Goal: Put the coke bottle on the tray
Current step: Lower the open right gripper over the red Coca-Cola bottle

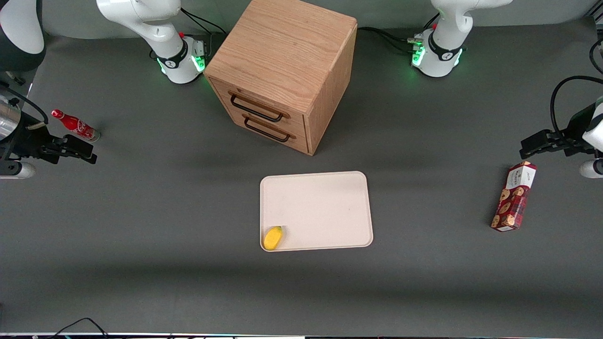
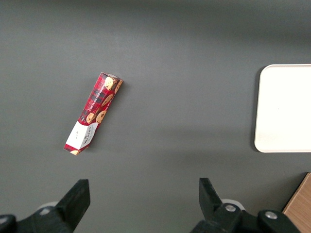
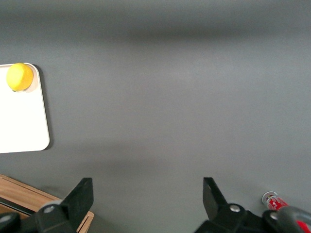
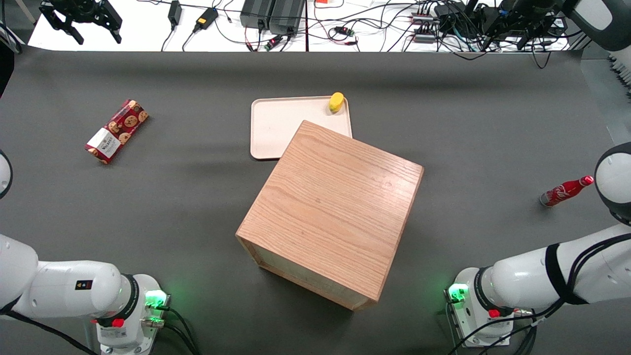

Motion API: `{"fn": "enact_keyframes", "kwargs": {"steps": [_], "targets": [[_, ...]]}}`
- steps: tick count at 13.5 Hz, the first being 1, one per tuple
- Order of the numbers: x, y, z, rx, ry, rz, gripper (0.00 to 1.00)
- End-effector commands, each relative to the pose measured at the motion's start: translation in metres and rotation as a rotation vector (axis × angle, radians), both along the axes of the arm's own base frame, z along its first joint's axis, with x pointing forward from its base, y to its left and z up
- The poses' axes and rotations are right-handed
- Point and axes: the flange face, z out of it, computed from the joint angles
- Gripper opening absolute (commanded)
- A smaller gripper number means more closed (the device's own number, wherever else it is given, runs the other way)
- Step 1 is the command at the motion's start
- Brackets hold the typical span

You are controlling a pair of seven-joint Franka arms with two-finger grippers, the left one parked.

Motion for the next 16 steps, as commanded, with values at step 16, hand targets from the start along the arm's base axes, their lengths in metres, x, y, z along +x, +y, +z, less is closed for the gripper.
{"fn": "enact_keyframes", "kwargs": {"steps": [16], "targets": [[-0.199, -0.315, -0.174, -0.027, 0.057, 0.011, 1.0]]}}
